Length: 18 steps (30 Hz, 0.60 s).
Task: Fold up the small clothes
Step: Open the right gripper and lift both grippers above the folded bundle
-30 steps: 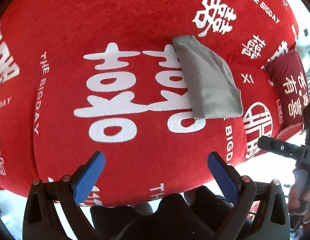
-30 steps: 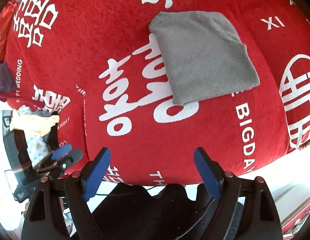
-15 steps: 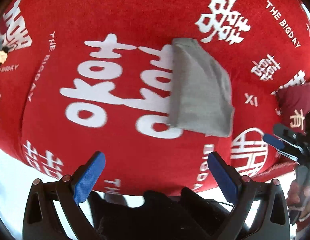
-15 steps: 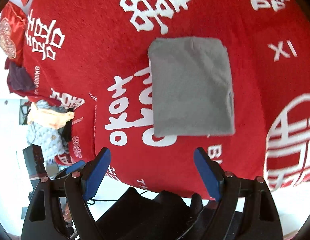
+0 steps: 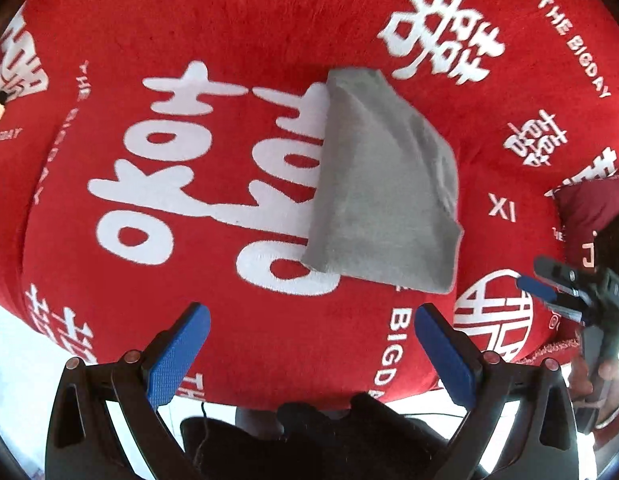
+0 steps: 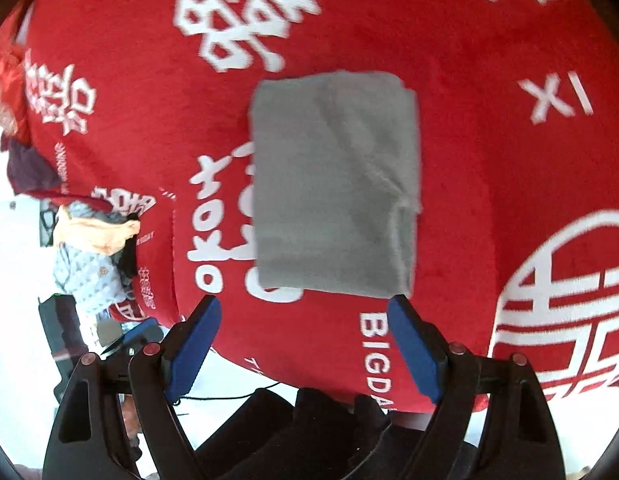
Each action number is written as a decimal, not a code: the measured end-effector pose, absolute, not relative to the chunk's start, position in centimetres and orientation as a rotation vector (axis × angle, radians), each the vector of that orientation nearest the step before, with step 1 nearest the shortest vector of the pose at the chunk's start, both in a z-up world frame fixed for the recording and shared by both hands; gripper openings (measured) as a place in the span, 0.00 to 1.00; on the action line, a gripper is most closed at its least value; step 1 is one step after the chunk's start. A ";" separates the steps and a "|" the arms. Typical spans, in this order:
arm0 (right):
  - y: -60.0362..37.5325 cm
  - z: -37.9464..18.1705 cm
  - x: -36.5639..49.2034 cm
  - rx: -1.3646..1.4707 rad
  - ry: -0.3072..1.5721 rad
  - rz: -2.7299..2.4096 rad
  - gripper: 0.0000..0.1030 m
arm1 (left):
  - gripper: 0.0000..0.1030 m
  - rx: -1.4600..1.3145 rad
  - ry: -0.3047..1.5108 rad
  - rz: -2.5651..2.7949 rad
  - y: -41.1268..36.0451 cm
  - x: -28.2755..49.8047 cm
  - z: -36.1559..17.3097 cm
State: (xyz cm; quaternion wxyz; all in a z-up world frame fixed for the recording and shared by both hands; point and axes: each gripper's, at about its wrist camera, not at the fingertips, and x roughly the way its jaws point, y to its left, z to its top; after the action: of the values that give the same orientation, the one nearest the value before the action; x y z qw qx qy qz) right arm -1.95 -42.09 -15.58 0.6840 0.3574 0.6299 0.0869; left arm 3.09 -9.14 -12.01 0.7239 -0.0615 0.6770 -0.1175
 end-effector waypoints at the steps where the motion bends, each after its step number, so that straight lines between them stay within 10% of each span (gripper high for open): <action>1: -42.6 -16.6 -2.1 0.809 1.427 0.180 0.85 | 0.99 -0.139 1.492 -0.264 -9.3 3.4 -12.5; 18: -47.8 -27.7 3.9 0.916 1.364 0.268 0.85 | 0.99 -0.260 1.499 -0.441 -13.8 11.6 -24.1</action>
State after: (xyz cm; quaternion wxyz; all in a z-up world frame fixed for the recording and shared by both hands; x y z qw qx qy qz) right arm 3.91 -47.83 -27.68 0.6732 0.4069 0.6058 0.1192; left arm 11.58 -13.81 -24.06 0.7025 -0.1167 0.6736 -0.1981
